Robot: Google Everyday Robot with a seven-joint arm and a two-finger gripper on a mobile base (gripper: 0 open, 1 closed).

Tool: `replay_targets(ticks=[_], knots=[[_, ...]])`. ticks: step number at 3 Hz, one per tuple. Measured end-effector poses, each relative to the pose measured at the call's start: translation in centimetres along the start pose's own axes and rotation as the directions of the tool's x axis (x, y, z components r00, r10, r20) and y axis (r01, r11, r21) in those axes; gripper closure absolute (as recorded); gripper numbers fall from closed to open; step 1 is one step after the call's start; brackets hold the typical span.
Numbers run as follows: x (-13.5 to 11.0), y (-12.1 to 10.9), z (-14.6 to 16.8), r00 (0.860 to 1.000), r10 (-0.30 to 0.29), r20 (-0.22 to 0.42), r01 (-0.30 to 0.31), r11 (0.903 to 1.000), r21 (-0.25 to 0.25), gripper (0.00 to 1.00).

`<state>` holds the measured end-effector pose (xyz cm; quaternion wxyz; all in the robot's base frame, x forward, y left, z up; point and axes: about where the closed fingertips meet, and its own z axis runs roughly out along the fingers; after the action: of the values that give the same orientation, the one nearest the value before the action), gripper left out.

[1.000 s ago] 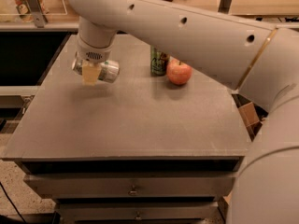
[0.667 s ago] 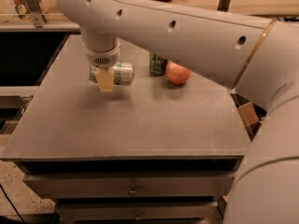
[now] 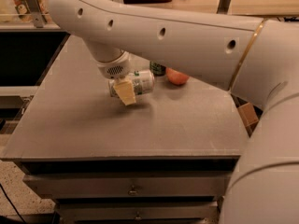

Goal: Knock 7up can over

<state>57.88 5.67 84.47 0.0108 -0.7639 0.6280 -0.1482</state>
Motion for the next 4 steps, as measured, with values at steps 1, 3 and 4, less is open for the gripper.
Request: replay_targets(ticks=[1, 3, 4], knots=[[0.9, 1.2, 0.1, 1.0, -0.019, 0.017, 0.02, 0.9985, -0.052, 0.58], [1.1, 2.5, 0.1, 0.995, -0.034, 0.096, 0.045, 0.9933, -0.106, 0.12], [0.9, 3.0, 0.3, 0.992, -0.038, 0.123, 0.053, 0.9912, -0.122, 0.0]])
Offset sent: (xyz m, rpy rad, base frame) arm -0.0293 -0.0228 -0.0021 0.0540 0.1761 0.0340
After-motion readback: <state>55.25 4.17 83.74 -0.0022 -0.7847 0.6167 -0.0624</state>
